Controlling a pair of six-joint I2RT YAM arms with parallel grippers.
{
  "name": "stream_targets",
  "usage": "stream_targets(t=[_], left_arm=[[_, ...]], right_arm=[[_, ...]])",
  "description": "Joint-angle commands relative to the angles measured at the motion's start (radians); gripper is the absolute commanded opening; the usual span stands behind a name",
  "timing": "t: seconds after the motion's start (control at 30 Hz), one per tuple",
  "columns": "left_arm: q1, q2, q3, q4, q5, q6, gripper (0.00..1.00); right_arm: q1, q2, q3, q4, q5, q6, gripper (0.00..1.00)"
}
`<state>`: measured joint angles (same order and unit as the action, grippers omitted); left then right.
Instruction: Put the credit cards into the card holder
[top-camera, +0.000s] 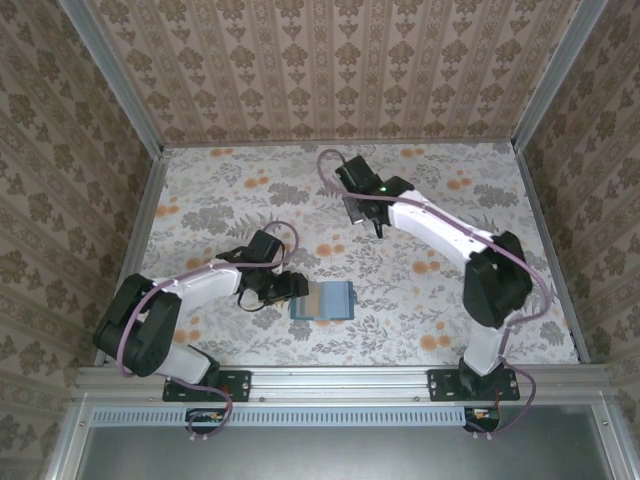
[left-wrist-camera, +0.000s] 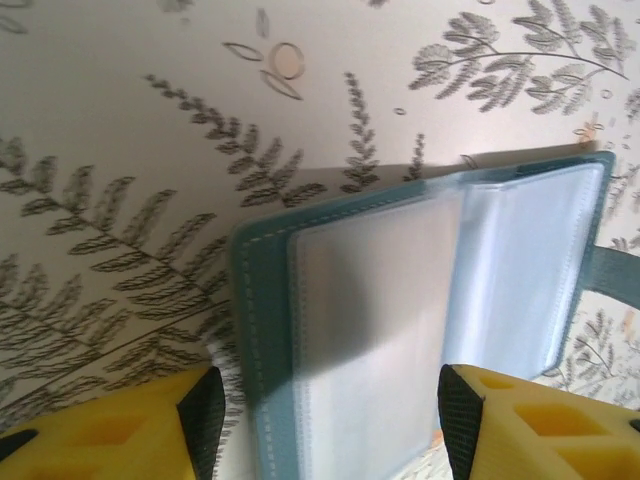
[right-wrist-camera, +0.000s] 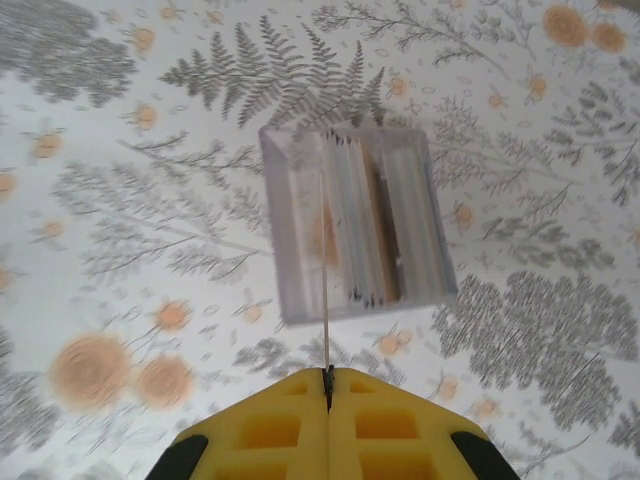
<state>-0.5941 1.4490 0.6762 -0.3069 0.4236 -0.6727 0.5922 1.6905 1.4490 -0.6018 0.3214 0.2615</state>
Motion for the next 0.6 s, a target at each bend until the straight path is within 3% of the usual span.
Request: stream_targets(t=[0.0,0.17,0.3,0.47,0.57], left_arm=[[0.005,-0.038,0.03,-0.006,0.053,0.031,0.62],[0.026,-0.142,0.009,0.015,0.116,0.038,0.6],[0.054,-0.259,-0.027,0.089,0.203,0.009,0.59],[0.094,-0.414,-0.059,0.22,0.29,-0.089,0.59],[0.099,-0.429,-0.064,0.306,0.332,-0.148,0.58]], right_arm=[[-0.011,-0.132,-0.103,0.059,-0.197,0.114,0.0],[-0.049,-0.331,-0.301,0.153,-0.477,0.289,0.0],[-0.074,-0.457,-0.471,0.324,-0.73,0.474,0.0],[-0.082,-0.537,-0.636,0.584,-0.933,0.691,0.0],[-0.083,-0.542,-0.698,0.736,-1.024,0.8,0.0]])
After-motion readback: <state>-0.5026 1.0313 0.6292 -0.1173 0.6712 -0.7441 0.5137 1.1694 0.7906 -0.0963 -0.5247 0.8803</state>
